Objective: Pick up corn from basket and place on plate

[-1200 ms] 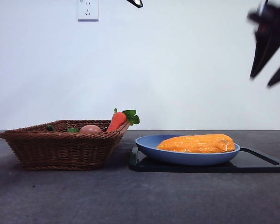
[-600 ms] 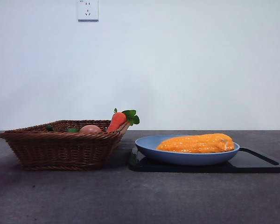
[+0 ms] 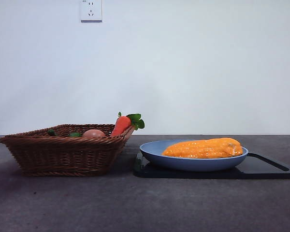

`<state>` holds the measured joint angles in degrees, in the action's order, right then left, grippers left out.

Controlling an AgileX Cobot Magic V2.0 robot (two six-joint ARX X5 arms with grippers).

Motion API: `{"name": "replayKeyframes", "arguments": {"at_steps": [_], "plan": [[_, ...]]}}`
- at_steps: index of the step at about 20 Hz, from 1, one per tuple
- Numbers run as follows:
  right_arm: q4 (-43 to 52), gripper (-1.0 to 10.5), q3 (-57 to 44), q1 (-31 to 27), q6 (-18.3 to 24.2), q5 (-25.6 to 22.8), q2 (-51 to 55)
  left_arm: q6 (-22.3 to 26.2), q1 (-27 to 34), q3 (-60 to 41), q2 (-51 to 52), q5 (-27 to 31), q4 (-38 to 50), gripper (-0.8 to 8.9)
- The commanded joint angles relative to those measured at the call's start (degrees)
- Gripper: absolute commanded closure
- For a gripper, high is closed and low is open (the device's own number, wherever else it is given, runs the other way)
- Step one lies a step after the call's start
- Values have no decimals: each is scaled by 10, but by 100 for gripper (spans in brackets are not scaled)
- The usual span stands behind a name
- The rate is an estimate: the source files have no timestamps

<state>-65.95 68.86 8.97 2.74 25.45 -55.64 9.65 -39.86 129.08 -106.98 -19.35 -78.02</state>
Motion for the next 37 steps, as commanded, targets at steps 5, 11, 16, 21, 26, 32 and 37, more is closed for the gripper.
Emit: {"name": "replayKeyframes", "arguments": {"at_steps": [5, 11, 16, 21, 26, 32, 37], "plan": [[4, 945, 10, 2, -4, 0, -5, -3, -3, 17, -11, 1, 126, 806], [4, 945, 10, 2, -4, 0, -5, 15, 23, 17, 9, 3, 198, 806], [3, 945, 10, 2, -4, 0, -4, 14, 94, 17, 88, 3, 254, 806], [3, 945, 10, 2, -4, 0, -4, 15, 207, -12, 183, 3, 254, 806], [3, 945, 10, 2, -4, 0, -4, 15, 340, -194, 335, 3, 304, 806], [3, 945, 10, 2, -4, 0, -4, 16, 431, -533, 544, 3, 533, 806], [3, 945, 10, 2, -4, 0, -4, 13, 451, -781, 692, 3, 650, 806]]}}
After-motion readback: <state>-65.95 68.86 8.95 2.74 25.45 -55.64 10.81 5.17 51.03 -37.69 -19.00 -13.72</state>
